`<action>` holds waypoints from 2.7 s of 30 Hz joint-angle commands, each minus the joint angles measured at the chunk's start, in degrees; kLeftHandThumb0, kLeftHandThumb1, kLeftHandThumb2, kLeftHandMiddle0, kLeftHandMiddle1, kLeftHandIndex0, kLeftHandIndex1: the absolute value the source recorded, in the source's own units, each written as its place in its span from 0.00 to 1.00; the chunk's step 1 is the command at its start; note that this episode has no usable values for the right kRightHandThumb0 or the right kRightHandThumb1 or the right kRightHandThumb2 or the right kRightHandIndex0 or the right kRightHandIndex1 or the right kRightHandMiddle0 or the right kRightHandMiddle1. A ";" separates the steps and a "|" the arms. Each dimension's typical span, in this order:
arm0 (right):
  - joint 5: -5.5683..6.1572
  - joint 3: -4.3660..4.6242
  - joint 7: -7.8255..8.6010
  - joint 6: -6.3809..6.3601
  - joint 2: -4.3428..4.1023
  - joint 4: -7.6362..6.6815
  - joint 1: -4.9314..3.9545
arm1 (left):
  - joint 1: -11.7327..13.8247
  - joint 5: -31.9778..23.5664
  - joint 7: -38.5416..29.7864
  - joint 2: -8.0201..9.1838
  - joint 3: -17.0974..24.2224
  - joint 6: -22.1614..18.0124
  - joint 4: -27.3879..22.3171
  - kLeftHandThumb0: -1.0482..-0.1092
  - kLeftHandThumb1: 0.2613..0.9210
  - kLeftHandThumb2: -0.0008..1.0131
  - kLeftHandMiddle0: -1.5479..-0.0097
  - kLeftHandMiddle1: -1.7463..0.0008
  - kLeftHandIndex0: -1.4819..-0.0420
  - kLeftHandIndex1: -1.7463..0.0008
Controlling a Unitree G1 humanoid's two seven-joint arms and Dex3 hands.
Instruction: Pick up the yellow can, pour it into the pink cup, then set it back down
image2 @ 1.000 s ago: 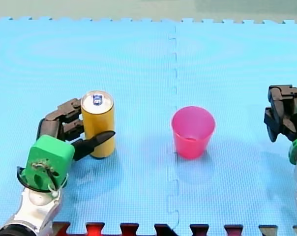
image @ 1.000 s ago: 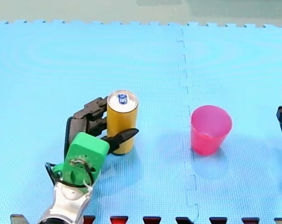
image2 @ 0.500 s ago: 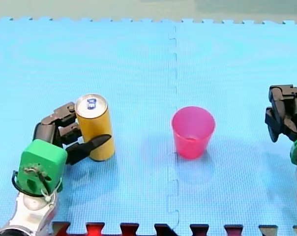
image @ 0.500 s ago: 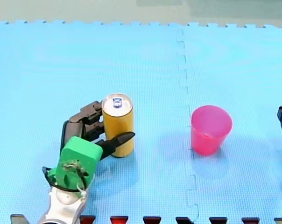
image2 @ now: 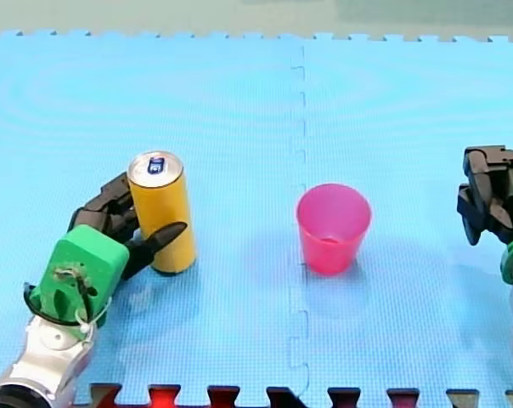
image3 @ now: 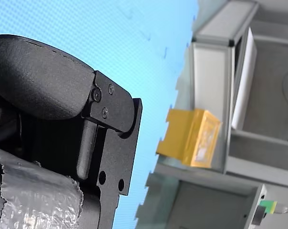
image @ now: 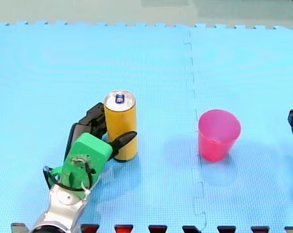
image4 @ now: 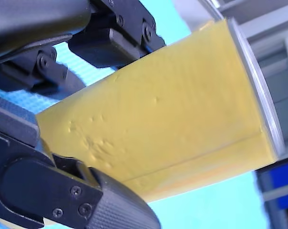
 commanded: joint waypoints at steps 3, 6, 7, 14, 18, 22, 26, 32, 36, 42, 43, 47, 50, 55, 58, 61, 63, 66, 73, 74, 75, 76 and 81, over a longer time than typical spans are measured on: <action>-0.08 0.04 -0.31 -0.07 -0.15 0.03 -0.24 | -0.01 0.72 0.84 0.61 -0.85 1.71 -1.13 0.01 0.83 0.01 0.81 1.00 0.86 1.00; -0.06 0.01 -0.30 0.11 -0.27 0.13 -0.35 | -0.11 0.41 0.06 0.53 -0.93 1.75 -1.14 0.00 0.87 0.02 0.82 1.00 0.87 1.00; -0.04 -0.01 -0.26 0.12 -0.31 0.16 -0.35 | -0.13 0.28 -0.26 0.46 -0.91 1.64 -1.06 0.00 0.87 0.02 0.82 1.00 0.87 1.00; -0.02 -0.05 -0.24 0.08 -0.42 0.18 -0.27 | -0.19 -2.10 -4.94 0.17 -0.17 1.43 -1.21 0.00 0.84 0.00 0.84 1.00 0.87 1.00; -0.07 -0.01 -0.40 0.11 -0.39 0.15 -0.28 | 0.02 -4.63 -9.39 0.28 0.80 2.56 -2.55 0.00 0.79 0.00 0.85 1.00 0.87 1.00; -0.12 0.04 -0.48 0.21 -0.37 0.15 -0.38 | 0.47 -7.13 -13.54 0.38 1.86 3.26 -3.70 0.00 0.84 0.02 0.87 1.00 0.87 1.00; -0.18 0.05 -0.56 0.40 -0.27 0.20 -0.53 | 1.24 -9.68 -18.32 0.97 2.86 4.10 -5.54 0.00 0.92 0.03 0.87 1.00 0.88 1.00; -0.28 0.07 -0.59 0.62 -0.21 0.22 -0.69 | 3.13 -17.93 -32.82 3.15 6.33 7.04 -9.63 0.00 0.93 0.02 0.88 1.00 0.88 1.00; -0.15 -0.07 -0.29 0.66 -0.23 0.15 -0.64 | 5.48 -19.88 -36.61 4.59 7.22 6.24 -12.66 0.00 0.95 0.02 0.87 1.00 0.88 1.00; -0.19 -0.04 -0.34 0.75 -0.17 0.14 -0.53 | 8.36 -19.69 -38.46 5.80 7.42 3.20 -15.12 0.00 0.97 0.02 0.87 1.00 0.88 1.00; -0.22 -0.02 -0.39 0.78 -0.16 0.15 -0.52 | 8.85 -19.72 -38.74 5.95 7.48 2.94 -15.37 0.00 0.96 0.02 0.87 1.00 0.88 1.00; -0.33 0.04 -0.53 0.87 -0.17 0.17 -0.48 | 10.04 -19.83 -39.54 6.32 7.76 2.21 -15.66 0.00 0.94 0.01 0.86 1.00 0.87 1.00; -0.48 0.13 -0.72 1.04 -0.17 0.24 -0.64 | 10.51 -19.88 -39.71 6.42 7.91 2.20 -16.00 0.00 0.92 0.00 0.86 0.99 0.87 0.99; -0.68 0.21 -0.90 1.24 -0.08 0.32 -0.82 | 10.75 -19.75 -39.16 6.45 8.13 2.37 -16.23 0.00 0.90 0.00 0.86 0.99 0.86 0.99; -0.81 0.29 -1.01 1.34 -0.04 0.36 -0.85 | 10.82 -19.70 -39.01 6.54 8.22 2.05 -16.00 0.00 0.88 0.00 0.85 0.99 0.87 1.00; -0.85 0.34 -1.10 1.37 -0.01 0.34 -0.83 | 10.94 -19.59 -39.20 6.72 8.20 1.37 -15.74 0.00 0.88 0.00 0.85 0.99 0.87 1.00; -0.84 0.34 -1.10 1.36 -0.04 0.31 -0.79 | 10.97 -19.52 -39.43 6.86 8.18 0.82 -15.48 0.00 0.87 0.00 0.85 0.99 0.87 1.00; -0.85 0.36 -1.12 1.37 -0.08 0.33 -0.81 | 10.98 -19.53 -39.74 7.04 8.22 0.17 -15.06 0.00 0.87 0.00 0.85 0.99 0.87 1.00; -0.83 0.36 -1.11 1.63 -0.15 0.45 -1.08 | 10.60 -19.85 -40.58 7.63 8.71 -0.91 -13.48 0.00 0.85 0.00 0.86 1.00 0.87 1.00; -0.80 0.34 -1.05 1.67 -0.16 0.48 -1.11 | 10.46 -19.90 -40.72 7.71 8.81 -1.06 -13.12 0.00 0.85 0.00 0.86 1.00 0.87 1.00; -0.77 0.31 -0.99 1.70 -0.18 0.50 -1.13 | 10.31 -19.95 -40.86 7.78 8.90 -1.21 -12.75 0.00 0.84 0.00 0.86 1.00 0.87 1.00; -0.74 0.29 -0.93 1.71 -0.18 0.52 -1.15 | 10.15 -19.99 -41.00 7.83 8.98 -1.40 -12.37 0.00 0.84 0.00 0.86 1.00 0.87 1.00; -0.63 0.17 -0.82 1.73 -0.21 0.60 -1.22 | 9.27 -20.05 -41.69 8.02 9.27 -2.41 -10.70 0.00 0.83 0.00 0.86 1.00 0.87 1.00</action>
